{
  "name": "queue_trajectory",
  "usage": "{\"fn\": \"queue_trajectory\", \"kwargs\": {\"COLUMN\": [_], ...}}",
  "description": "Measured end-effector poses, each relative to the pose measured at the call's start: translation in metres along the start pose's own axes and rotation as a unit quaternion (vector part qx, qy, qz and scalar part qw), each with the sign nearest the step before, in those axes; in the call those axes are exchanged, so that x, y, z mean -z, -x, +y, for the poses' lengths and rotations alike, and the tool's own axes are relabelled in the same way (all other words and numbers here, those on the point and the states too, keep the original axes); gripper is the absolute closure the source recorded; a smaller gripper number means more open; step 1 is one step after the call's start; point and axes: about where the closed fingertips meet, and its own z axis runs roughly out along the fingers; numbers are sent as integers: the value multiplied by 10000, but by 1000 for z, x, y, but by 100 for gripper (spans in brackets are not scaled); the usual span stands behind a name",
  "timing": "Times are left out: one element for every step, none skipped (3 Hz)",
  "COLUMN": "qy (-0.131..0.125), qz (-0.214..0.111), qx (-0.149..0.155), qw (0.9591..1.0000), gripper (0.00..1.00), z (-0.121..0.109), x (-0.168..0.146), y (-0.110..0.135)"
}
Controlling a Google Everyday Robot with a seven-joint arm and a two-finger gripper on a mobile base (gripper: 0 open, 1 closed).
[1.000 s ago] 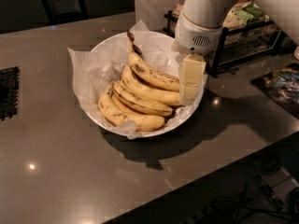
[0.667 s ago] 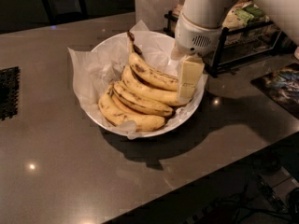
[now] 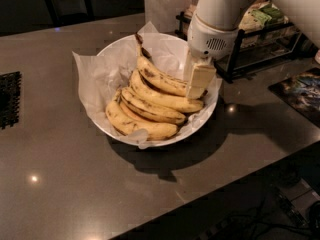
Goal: Pick banana from white bowl
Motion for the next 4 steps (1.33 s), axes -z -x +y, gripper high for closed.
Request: {"fn": "queue_trajectory", "kwargs": {"qy": [0, 0, -1, -1], "qz": [0, 0, 0, 0], "qx": [0, 0, 0, 0], "qw": [10000, 10000, 10000, 10000], "gripper": [63, 47, 29, 38], "z": [0, 0, 0, 0], "x": [0, 0, 0, 0], "y": [0, 0, 0, 0]}}
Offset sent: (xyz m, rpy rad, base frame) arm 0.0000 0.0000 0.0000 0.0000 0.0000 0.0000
